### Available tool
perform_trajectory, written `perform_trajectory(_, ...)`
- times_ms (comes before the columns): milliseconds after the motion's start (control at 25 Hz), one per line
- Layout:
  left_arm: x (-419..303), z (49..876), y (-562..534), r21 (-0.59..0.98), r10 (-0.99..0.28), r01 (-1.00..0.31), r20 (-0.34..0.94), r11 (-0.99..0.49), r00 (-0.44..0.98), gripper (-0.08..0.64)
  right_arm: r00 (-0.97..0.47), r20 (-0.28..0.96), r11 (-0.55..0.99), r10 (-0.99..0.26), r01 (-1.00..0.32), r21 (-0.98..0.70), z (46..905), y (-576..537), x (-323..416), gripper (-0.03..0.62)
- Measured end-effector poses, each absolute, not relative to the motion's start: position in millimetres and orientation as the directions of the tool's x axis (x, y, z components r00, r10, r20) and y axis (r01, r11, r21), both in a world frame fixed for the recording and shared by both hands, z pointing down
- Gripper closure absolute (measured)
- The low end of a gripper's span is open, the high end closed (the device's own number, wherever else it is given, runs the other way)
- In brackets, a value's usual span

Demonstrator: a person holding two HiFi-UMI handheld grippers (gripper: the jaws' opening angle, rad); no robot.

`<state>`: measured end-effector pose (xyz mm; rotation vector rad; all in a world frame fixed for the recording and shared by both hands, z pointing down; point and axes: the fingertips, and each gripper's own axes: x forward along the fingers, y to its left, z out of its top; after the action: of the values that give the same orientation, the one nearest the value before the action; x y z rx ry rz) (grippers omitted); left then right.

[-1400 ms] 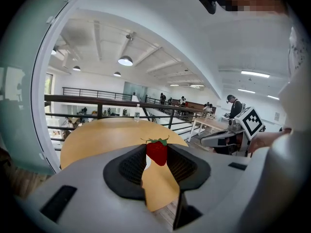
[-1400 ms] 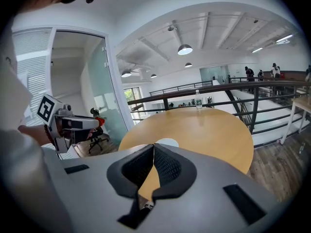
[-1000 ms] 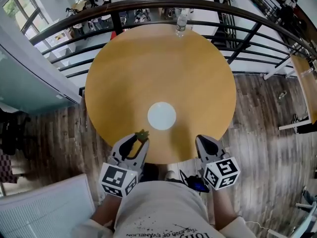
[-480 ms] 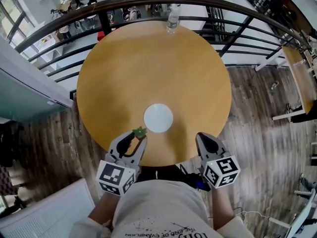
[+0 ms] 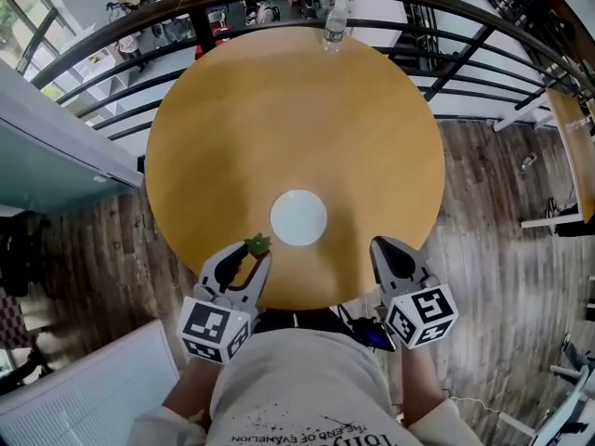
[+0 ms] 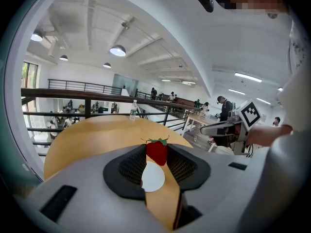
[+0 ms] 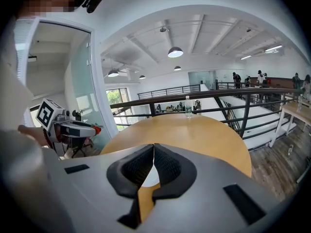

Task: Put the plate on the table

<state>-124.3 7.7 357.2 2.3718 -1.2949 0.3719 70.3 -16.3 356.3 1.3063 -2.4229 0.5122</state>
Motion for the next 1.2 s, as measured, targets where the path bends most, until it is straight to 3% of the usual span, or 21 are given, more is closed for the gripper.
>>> perform_trajectory(1200,-96,456,-53,0.135,-0.623,-0.828,0.596,-0.544,0.506,0.414,-0.577,0.490,0.546,-0.654,-0.808,-0.221,416,-64,59,0.568)
